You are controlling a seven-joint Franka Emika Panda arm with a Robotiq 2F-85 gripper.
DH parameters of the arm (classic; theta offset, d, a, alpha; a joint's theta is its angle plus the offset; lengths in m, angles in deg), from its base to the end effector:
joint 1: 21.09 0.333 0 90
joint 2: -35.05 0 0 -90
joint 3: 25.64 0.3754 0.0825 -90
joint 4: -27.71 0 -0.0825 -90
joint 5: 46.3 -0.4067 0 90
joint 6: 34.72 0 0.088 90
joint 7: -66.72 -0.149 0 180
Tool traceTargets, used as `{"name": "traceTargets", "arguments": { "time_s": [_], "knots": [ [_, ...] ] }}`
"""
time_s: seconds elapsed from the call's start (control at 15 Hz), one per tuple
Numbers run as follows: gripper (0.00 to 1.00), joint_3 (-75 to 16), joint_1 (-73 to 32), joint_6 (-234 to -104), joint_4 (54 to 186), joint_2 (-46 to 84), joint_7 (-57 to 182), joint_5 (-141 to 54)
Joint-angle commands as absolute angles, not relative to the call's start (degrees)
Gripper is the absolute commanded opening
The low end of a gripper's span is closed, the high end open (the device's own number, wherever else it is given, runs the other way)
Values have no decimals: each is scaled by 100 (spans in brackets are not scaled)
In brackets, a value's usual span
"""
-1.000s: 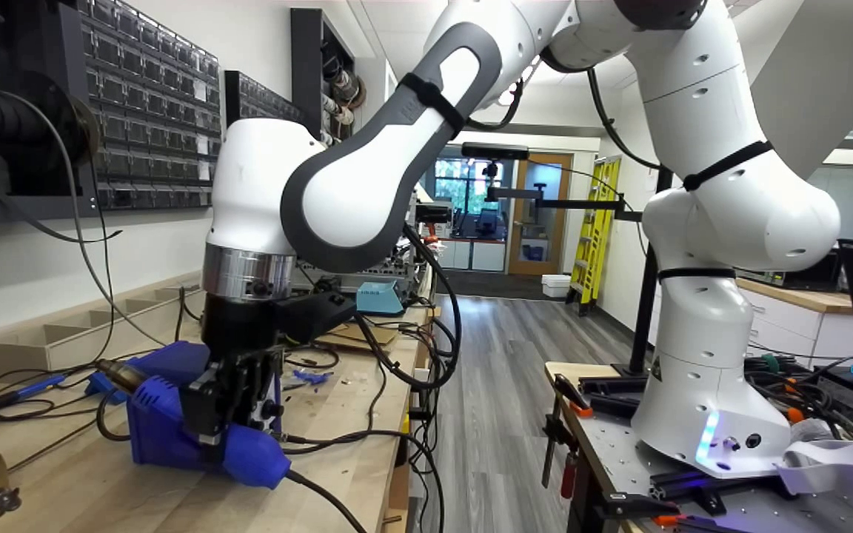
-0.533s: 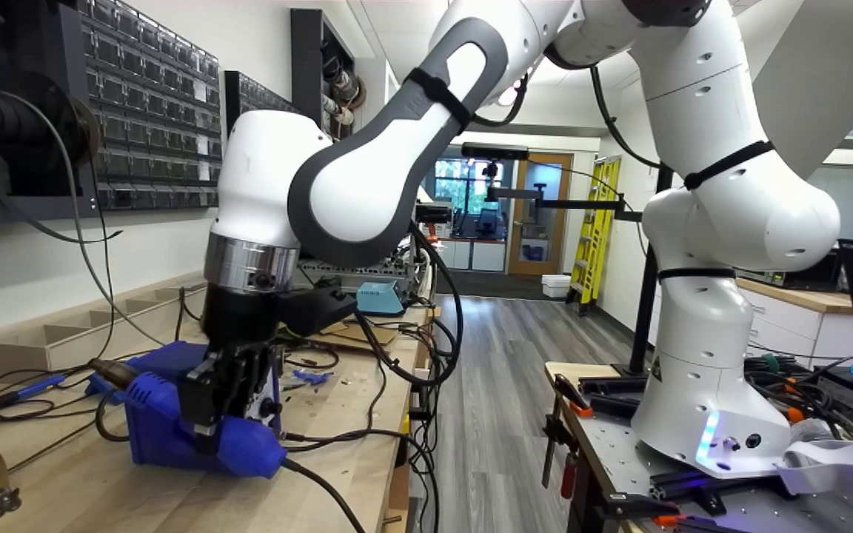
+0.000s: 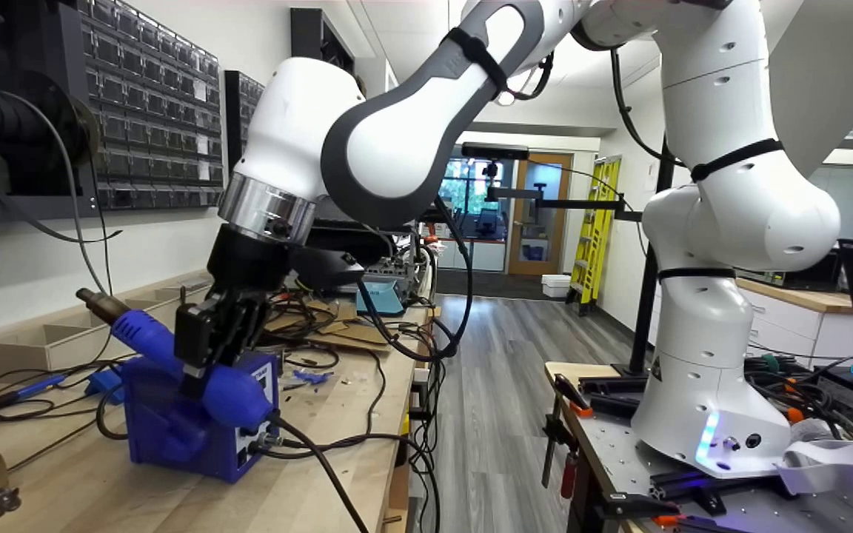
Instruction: Move the soldering iron to the right side of the workbench
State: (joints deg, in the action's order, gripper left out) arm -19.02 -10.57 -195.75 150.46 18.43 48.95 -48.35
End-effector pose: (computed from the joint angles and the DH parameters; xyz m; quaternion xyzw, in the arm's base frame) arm 0.6228 0.1883 0.3093 -0.9814 0.0264 -0.1725 0.0801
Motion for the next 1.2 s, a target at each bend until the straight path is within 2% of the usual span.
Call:
{"name": "traceTargets", "arguments": {
  "time_s": [0.0,1.13],
  "knots": [
    [16,-2000,-1012,-19883,15486,2435,4976,-4792],
    [16,-2462,-1461,-18539,15559,3333,4817,-4103]
  ]
}}
